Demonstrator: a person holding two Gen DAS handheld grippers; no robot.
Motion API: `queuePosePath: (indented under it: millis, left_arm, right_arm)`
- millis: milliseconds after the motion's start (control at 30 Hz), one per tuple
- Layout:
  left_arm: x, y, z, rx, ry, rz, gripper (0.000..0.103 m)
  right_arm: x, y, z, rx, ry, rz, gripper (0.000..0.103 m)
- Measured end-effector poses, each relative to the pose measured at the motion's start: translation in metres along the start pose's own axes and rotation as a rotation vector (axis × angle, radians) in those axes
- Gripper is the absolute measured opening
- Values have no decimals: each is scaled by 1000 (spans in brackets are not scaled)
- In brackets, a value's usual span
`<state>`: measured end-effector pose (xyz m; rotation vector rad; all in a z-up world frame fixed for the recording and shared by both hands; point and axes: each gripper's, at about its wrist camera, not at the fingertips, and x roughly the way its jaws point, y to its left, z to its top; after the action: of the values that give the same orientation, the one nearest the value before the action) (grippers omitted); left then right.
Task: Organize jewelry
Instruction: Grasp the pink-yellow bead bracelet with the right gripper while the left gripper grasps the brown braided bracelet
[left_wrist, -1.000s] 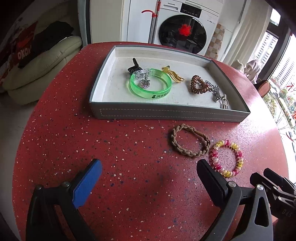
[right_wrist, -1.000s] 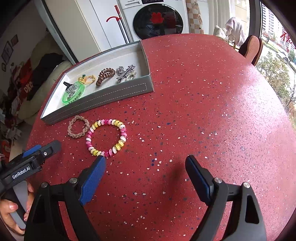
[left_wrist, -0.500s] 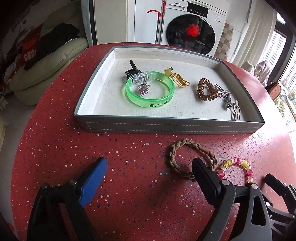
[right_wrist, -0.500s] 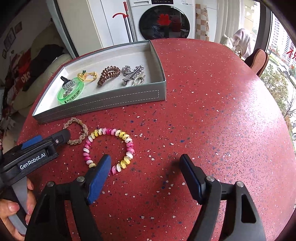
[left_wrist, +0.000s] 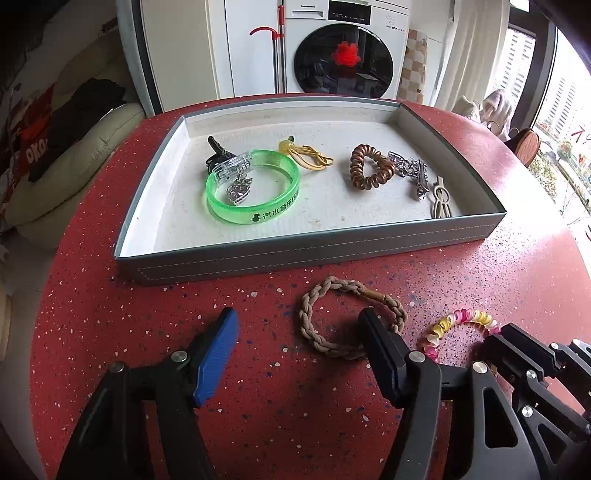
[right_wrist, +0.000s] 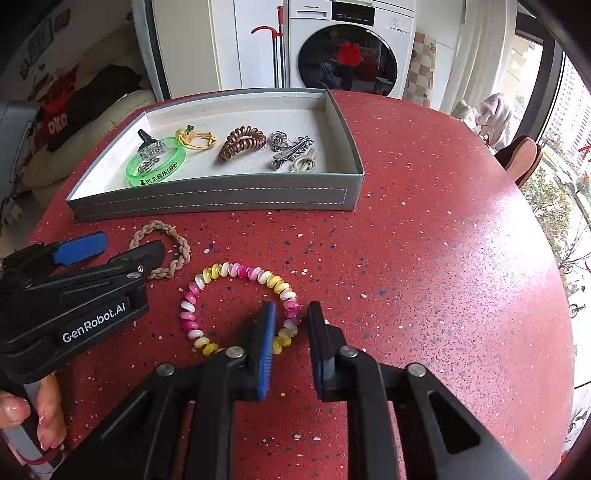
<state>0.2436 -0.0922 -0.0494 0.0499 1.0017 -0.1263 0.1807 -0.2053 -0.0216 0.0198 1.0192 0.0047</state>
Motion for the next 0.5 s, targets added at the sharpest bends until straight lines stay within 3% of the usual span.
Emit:
queuePosePath:
  millis: [167,267,400,500]
  left_arm:
    - [-1,0,0,11,-2,-10,81]
    - [-4,-4,0,41,-5,-27,64]
    - [-6,-11,-1,81,-7,-42,26]
    - [-9,-6,-3,73,-6,-79,25]
  right_arm:
    - [-5,-5,-2,32,-15,5,10]
    - [-15,-10,-4,59,-38,16,10]
    - [-25,-16,-5,76,-52,31,10]
    - [-31,-20,-7,93,-60,47,10]
